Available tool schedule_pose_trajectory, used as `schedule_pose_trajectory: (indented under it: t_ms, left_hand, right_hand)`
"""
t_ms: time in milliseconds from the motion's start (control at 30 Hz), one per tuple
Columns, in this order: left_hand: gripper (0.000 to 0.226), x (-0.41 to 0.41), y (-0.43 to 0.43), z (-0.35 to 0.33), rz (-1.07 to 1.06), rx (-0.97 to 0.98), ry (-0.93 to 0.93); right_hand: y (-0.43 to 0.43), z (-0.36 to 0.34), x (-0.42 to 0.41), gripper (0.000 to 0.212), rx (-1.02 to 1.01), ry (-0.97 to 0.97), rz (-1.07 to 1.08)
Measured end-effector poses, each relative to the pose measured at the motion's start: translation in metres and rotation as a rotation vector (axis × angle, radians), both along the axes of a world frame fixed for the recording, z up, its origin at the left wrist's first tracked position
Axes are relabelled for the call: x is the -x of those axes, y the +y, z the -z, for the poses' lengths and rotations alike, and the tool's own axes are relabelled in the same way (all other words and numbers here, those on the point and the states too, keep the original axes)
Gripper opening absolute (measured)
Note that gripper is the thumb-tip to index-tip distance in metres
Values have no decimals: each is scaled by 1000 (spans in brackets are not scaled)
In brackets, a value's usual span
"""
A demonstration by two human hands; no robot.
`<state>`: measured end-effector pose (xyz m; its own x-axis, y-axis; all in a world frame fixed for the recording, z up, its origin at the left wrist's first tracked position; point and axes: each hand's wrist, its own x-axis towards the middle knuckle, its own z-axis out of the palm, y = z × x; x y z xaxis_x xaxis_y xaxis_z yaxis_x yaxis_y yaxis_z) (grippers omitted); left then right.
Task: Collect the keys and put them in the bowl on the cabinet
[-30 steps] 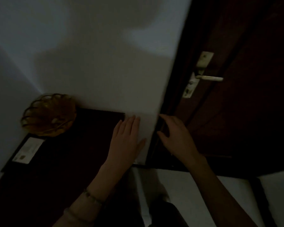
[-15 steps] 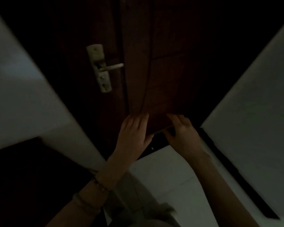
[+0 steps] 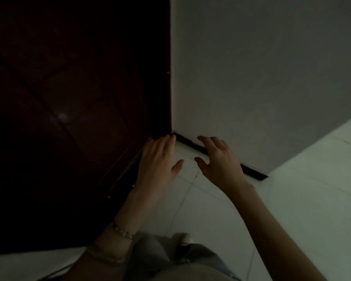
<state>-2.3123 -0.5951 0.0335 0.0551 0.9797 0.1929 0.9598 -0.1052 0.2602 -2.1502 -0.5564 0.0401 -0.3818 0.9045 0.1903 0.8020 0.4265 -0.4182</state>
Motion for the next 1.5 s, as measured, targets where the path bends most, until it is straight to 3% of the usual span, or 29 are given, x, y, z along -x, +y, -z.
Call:
schedule_pose_trajectory:
  t_ms: [433, 833, 1200, 1500]
  left_hand:
    - [64, -142, 102, 9, 561, 97, 57]
    - [64, -260, 175, 16, 1150, 68, 104]
    - [64, -349, 148, 24, 1627, 42, 129]
    - [66, -462, 89, 24, 1837, -8, 105]
  right_hand:
    - [8, 16, -134, 58, 54, 32, 571]
    - [10, 21, -194, 56, 32, 73, 1162]
    - [-53, 24, -215, 56, 49, 101, 1664]
    - [-117, 20, -290, 55, -4, 103, 1910]
